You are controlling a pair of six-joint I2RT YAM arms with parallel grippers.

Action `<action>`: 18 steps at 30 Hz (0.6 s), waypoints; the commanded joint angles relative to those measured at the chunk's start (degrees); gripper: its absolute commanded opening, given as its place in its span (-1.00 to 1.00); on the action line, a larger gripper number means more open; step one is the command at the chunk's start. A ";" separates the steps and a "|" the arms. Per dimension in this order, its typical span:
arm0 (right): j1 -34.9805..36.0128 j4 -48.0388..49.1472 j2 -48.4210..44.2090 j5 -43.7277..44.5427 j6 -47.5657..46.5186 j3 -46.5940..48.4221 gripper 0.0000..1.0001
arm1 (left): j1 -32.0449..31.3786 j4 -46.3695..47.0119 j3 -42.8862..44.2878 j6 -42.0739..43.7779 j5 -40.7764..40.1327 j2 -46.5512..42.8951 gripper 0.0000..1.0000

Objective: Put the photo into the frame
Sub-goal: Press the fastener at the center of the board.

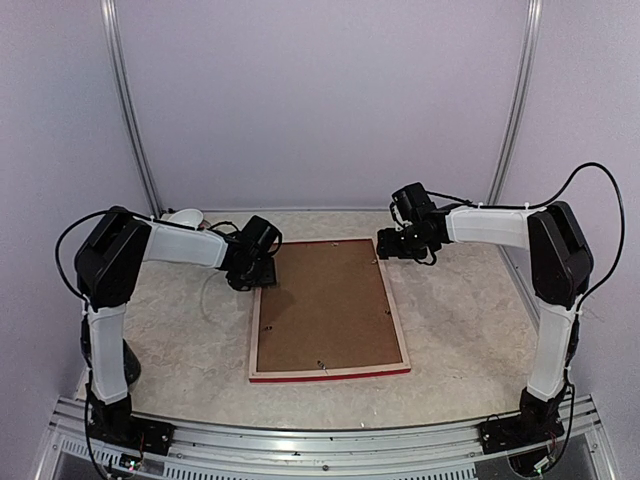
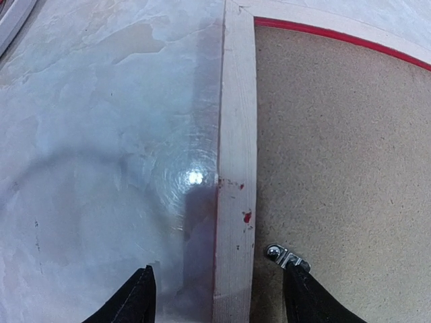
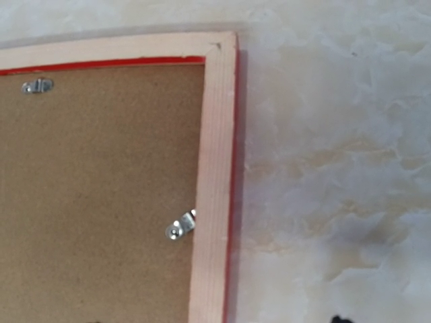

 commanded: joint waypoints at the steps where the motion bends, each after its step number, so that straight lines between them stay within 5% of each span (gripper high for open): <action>1: 0.23 0.95 -1.04 -0.17 -0.01 -0.51 0.45 | 0.04 -4.85 -3.23 -0.19 -1.39 -0.94 0.27; 9: 0.19 0.90 -1.16 0.18 -0.10 -0.62 0.45 | 0.55 -3.79 -1.16 -0.53 -1.35 -5.09 0.28; 18: 0.28 0.76 -1.50 0.16 -0.14 -0.60 0.45 | 0.58 -6.33 7.53 1.35 -2.03 0.11 0.35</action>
